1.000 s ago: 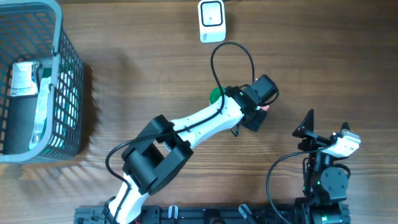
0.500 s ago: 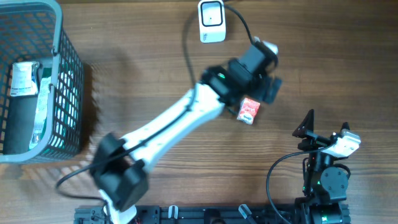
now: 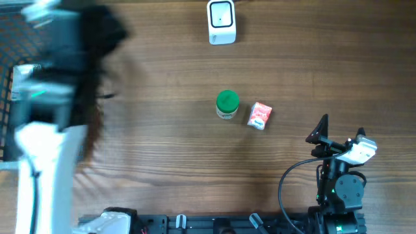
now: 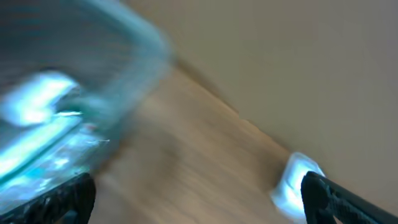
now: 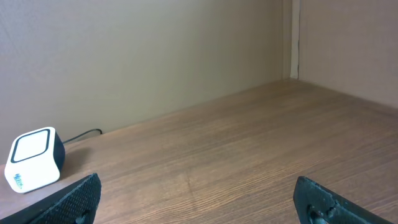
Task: Scan the item barcode
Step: 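Move red box past scanner with left gripper, place beside jar, then reach left gripper into basket and grasp green-white glove pack, then swing glove pack under scanner with left gripper, drop on table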
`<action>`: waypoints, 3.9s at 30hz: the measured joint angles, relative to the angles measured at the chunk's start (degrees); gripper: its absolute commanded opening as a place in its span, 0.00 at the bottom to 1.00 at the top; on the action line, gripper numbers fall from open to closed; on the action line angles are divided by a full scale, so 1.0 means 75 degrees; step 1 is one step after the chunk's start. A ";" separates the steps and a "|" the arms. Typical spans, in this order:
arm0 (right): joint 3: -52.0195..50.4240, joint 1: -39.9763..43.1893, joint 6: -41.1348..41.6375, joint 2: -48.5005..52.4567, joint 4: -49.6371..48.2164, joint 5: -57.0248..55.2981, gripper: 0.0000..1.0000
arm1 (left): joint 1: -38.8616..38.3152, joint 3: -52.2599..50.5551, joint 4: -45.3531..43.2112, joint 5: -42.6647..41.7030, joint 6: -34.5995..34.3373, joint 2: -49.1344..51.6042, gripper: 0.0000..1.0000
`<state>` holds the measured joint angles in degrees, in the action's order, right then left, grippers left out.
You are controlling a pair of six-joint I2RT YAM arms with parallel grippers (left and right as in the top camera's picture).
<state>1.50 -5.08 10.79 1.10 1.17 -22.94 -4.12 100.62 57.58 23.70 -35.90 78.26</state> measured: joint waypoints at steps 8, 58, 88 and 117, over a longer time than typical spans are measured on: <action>0.0000 0.0000 0.0000 0.0000 0.0000 0.0000 1.00 | 0.3771 0.0017 0.0609 -0.0781 -0.1408 0.0516 1.00; 0.0000 0.0000 0.0000 0.0000 0.0000 -0.0003 1.00 | 0.4631 -0.0172 0.2200 -0.3687 0.3990 0.5820 0.50; 0.0000 0.0000 0.0000 0.0000 0.0000 0.0000 1.00 | 0.4718 0.1953 0.2209 -0.6181 0.4092 0.3453 0.04; 0.0000 0.0000 0.0000 0.0000 0.0000 0.0000 1.00 | 0.3378 0.1856 0.2801 -1.2808 0.5703 0.0516 0.04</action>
<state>1.50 -5.08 10.79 1.10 1.17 -22.94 21.21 114.54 78.59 -72.36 6.87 82.13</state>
